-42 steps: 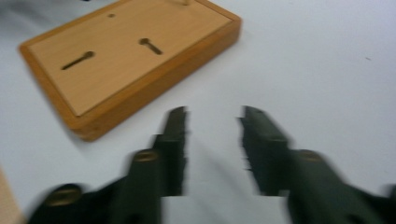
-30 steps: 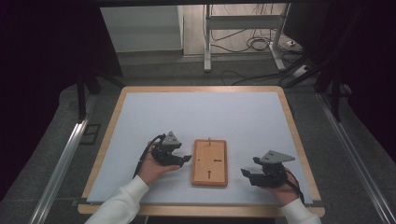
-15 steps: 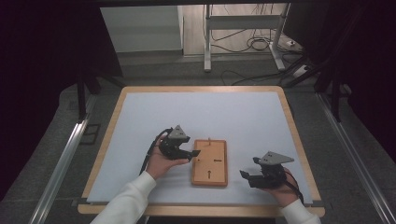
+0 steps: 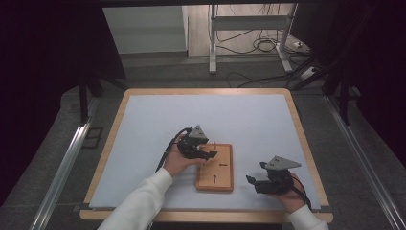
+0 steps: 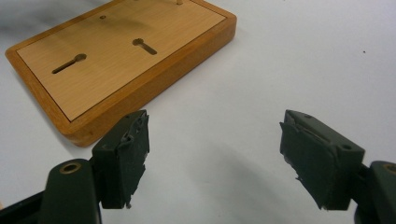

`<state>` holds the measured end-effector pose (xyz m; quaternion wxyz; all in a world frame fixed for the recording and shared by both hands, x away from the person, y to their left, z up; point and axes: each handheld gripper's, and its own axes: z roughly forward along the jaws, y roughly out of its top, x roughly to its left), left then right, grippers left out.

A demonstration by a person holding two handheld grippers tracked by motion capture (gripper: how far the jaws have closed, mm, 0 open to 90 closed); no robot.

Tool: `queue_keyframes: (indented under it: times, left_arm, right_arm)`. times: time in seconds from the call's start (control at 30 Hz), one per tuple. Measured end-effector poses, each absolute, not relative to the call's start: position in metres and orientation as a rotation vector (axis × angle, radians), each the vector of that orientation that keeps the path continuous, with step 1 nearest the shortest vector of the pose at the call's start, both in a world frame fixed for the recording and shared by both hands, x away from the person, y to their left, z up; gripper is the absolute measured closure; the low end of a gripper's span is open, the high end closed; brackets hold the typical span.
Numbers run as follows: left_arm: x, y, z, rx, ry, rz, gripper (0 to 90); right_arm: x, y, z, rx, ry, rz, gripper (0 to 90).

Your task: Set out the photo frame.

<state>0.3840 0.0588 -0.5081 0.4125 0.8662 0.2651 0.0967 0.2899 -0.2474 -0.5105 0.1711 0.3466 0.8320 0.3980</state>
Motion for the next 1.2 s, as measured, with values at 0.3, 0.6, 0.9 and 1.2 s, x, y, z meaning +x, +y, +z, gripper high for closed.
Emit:
queue_keyframes:
  times: [0.3,0.6,0.9,1.2]
  left_arm:
    - [0.396,0.047,-0.512,2.18,0.65,0.253,50.9]
    - [0.403,0.043,-0.517,2.207,0.644,0.231,68.2]
    - [0.406,0.043,-0.519,2.185,0.645,0.198,83.3]
    - [0.411,0.045,-0.518,2.184,0.671,0.118,84.1]
  right_arm:
    - [0.289,-0.248,-0.511,0.991,2.362,1.12,24.5]
    - [0.29,-0.248,-0.512,0.995,2.363,1.112,24.5]
    - [0.29,-0.248,-0.513,0.99,2.363,1.108,24.5]
    - [0.29,-0.247,-0.513,0.998,2.373,1.14,24.9]
